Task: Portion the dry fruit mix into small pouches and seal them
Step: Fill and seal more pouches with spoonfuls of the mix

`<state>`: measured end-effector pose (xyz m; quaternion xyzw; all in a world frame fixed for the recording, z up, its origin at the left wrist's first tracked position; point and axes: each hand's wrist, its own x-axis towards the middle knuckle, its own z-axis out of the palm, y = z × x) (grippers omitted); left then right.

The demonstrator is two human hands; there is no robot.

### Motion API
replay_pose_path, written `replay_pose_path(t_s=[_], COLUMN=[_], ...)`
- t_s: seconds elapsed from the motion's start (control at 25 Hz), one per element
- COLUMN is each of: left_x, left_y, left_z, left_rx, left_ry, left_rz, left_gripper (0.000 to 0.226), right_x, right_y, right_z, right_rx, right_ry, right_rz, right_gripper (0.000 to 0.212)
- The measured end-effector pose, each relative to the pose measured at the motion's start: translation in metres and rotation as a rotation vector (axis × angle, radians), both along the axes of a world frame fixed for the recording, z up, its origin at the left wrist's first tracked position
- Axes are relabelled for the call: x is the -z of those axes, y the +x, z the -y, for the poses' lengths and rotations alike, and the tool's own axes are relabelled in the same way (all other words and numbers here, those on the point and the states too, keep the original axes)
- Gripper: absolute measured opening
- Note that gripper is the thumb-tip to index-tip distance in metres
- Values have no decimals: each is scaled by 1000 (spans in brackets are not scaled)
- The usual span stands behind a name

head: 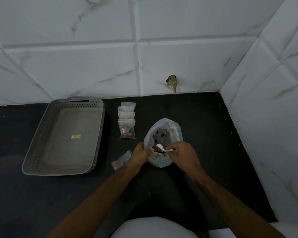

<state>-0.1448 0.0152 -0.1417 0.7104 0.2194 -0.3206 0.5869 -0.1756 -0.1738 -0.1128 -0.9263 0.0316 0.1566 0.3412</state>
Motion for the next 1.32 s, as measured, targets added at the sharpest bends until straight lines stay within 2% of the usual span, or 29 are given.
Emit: replay_pose_path(t_s=[0.2, 0.44, 0.72, 0.92, 1.04, 1.2, 1.32], left_x=[-5, -8, -25, -35, -44, -32, -22], left_y=[-2, -2, 4, 4, -5, -18, -26], left_z=[-2, -3, -8, -16, -30, -75, -104], left_rx=[-46, 67, 121, 154, 150, 137, 474], left_ry=[-67, -72, 4, 17, 21, 220, 563], left_rz=[80, 81, 170, 349, 482, 643, 513], left_gripper=[31, 43, 42, 49, 44, 47, 61], right_x=[-1, 0, -9, -22, -32, -41, -45], right_y=[5, 18, 15, 15, 15, 13, 12], right_z=[-2, 10, 23, 32, 32, 24, 14], right_rx=[96, 257, 461, 485, 492, 478, 450], right_ry=[78, 241, 501, 600, 624, 676, 713], right_rz=[-93, -232, -279, -325, -332, -327, -332], right_gripper=[16, 17, 16, 14, 14, 14, 14])
